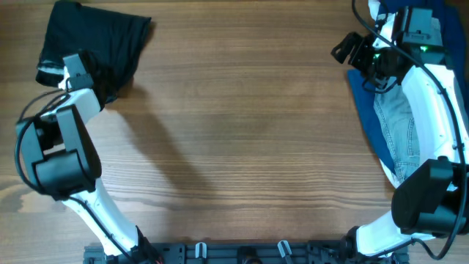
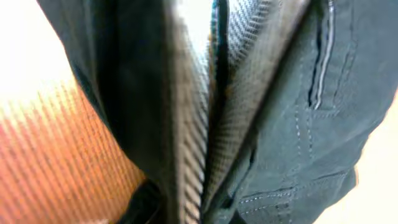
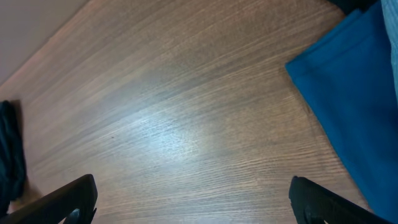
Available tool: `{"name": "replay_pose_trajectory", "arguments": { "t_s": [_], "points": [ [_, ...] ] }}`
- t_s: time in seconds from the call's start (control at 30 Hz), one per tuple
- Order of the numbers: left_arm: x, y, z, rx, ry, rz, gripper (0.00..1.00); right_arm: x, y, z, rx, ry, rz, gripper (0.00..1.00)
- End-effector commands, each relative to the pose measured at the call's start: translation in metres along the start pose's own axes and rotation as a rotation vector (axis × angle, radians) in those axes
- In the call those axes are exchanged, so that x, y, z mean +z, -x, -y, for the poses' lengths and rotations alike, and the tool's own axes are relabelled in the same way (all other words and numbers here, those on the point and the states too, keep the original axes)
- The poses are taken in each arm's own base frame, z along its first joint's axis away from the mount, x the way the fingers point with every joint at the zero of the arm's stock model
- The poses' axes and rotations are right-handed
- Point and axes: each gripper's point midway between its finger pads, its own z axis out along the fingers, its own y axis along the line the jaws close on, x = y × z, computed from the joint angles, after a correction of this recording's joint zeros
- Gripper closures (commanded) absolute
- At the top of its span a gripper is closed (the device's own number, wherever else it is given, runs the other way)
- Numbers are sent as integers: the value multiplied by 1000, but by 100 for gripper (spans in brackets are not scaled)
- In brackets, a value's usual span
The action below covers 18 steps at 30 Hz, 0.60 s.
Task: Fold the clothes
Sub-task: 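Carry the folded shorts to the top-left corner with the left gripper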
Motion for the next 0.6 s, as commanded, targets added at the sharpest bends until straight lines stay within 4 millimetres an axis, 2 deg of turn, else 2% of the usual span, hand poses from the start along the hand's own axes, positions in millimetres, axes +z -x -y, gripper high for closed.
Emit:
{"name": "replay_pose_trajectory", "arguments": {
  "t_s": [0.0,0.03,0.1,0.17,0.23,0.27,0.33,0.37,0.4,0.47,0.57],
  "points": [
    [24,-6,-17,-128,14,25,93,11,-6,8,-3,-30,-23,1],
    [25,-8,-17,-124,13,23,88,11,-6,8,-3,-30,-23,1],
    [25,-12,-3,-111,-37,22,78,11,-5,8,-5,-28,-18,1],
    [24,-17,13,-102,-104,-11,41,11,-5,7,-6,-27,-17,0],
    [18,-36,37,-80,-212,-151,0,11,-4,6,-7,-21,-15,1],
    [11,-48,48,-33,-272,-239,0,11,-4,6,-7,-21,-14,1],
    [-24,-71,75,93,-455,-483,0,11,-4,6,-18,-22,-14,1],
    [-43,-74,83,110,-510,-572,0,11,-4,6,-18,-22,-15,1],
    [-56,-73,87,120,-545,-619,0,11,-4,6,-18,-22,-16,1],
    [-94,-50,103,144,-632,-657,0,11,-5,3,-24,-2,-23,1],
    [-122,-32,112,162,-640,-615,0,11,-8,3,-41,1,-33,1]
  ]
}}
